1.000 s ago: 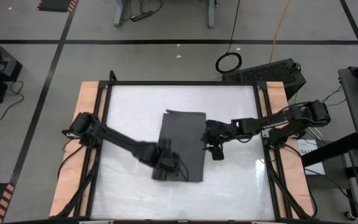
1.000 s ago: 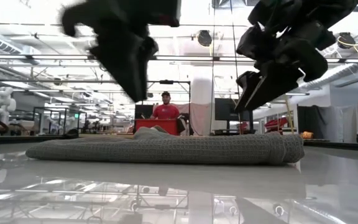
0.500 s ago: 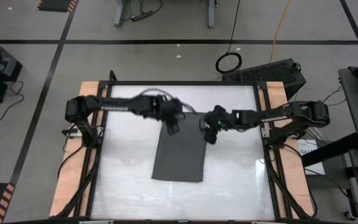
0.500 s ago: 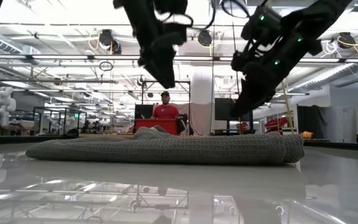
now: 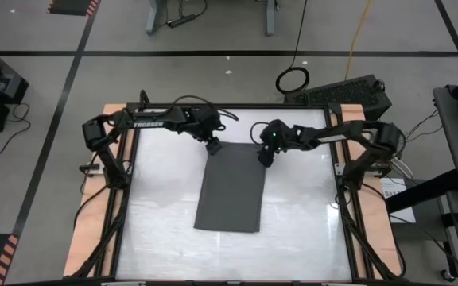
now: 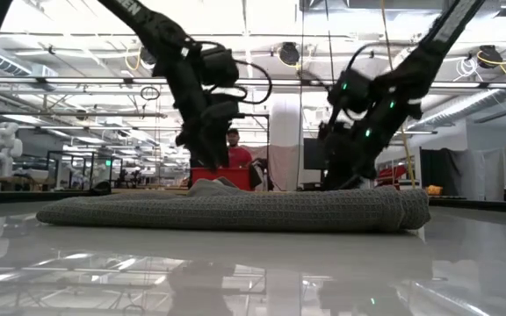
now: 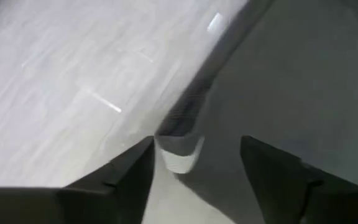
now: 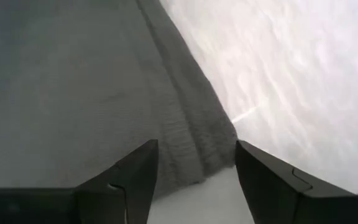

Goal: Roll towel
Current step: Fold the dark gray towel

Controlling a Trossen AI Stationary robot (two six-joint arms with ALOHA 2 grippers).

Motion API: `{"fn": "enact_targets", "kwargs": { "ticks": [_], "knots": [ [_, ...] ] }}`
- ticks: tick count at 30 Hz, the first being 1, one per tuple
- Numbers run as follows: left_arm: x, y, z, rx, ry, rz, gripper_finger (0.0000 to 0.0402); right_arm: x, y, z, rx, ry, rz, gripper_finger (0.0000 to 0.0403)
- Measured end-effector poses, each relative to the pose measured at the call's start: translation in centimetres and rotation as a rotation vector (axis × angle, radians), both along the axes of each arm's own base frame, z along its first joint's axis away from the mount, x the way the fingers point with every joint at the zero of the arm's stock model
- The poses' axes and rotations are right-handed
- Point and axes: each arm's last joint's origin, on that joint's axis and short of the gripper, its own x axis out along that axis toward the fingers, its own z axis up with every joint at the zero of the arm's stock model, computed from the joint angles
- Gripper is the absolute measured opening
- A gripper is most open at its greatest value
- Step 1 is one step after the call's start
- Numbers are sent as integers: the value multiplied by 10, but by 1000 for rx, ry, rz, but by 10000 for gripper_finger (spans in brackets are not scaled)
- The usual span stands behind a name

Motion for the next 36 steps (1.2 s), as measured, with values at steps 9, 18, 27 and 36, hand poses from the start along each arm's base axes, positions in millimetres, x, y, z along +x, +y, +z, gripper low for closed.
{"fn": "enact_targets", "kwargs": {
  "ticks": [9, 18, 27, 36],
  "knots": [
    [-3, 9, -23, -95, -3, 35, 307, 14, -13, -29, 88, -18, 44, 200],
    [-11, 7, -28, -106, 87, -15, 308, 11, -14, -20, 80, -27, 39, 165],
    [-11, 5, -37, -152, 120, -57, 276, 5, -13, 3, 43, -67, 50, 157],
    [-2, 10, -39, -92, 46, -91, 211, 7, -9, 4, 82, -94, 93, 157]
  ]
}}
